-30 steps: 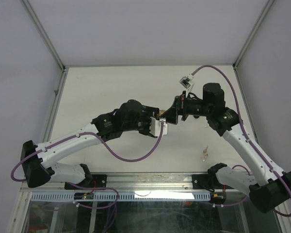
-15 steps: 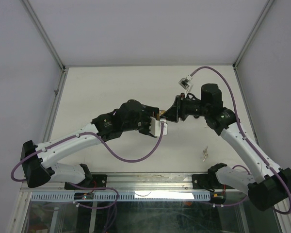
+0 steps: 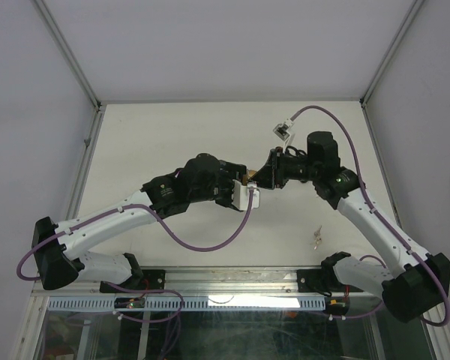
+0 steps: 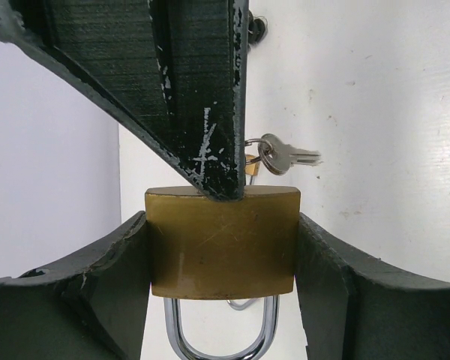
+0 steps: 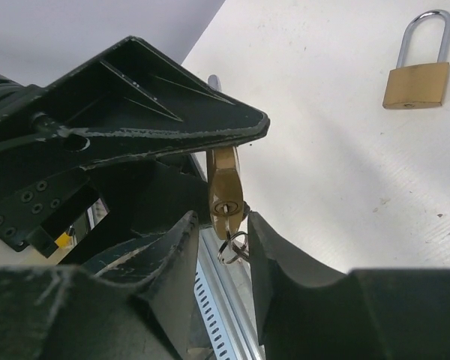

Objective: Unlock with the key

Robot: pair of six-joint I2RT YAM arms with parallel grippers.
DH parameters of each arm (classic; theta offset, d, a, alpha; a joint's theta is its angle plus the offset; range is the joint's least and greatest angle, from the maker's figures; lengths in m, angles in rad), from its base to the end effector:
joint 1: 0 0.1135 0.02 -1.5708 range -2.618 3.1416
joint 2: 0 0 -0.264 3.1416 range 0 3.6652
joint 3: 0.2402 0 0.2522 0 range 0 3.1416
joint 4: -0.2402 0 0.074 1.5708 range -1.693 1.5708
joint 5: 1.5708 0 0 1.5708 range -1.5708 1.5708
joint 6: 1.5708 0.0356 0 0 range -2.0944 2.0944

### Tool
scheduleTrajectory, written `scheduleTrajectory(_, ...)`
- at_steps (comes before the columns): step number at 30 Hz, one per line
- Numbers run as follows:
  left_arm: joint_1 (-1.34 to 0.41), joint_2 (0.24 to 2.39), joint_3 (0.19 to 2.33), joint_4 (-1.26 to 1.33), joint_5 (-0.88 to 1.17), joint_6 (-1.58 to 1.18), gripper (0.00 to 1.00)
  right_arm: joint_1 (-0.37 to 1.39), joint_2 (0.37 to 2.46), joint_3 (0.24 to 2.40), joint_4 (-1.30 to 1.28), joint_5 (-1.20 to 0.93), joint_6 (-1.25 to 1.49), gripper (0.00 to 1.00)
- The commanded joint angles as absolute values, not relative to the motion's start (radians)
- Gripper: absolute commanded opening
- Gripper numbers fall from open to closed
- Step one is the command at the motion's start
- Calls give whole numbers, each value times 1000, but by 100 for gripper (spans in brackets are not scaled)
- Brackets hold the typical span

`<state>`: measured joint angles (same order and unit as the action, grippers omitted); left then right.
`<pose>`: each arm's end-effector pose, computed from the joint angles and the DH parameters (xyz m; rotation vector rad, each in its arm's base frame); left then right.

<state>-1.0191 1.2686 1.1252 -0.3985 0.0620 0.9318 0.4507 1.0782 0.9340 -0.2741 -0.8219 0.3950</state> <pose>0.1482 -0.2450 0.3334 1.7706 1.1545 -0.1176 0.2010 0.1263 0.3304 -0.6287 2.0056 1.3429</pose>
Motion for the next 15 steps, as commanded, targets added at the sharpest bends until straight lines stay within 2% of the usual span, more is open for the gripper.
scheduleTrajectory(1,-1008,1232,1151,-248,75,957,0,459,1080,927,-214,-841,399,34)
scheduleTrajectory(4,-1008,1231,1151,-247,74,956,0,461,1075,924,-217,-842,401,20)
scheduleTrajectory(8,-1008,1232,1143,-227,53,957,0,462,1059,907,-225,-841,412,15)
scheduleTrajectory(11,-1008,1233,1141,-208,41,961,0,461,1053,900,-223,-844,439,1)
scheduleTrajectory(15,-1008,1231,1133,-181,27,970,0,461,1047,913,-200,-860,503,0)
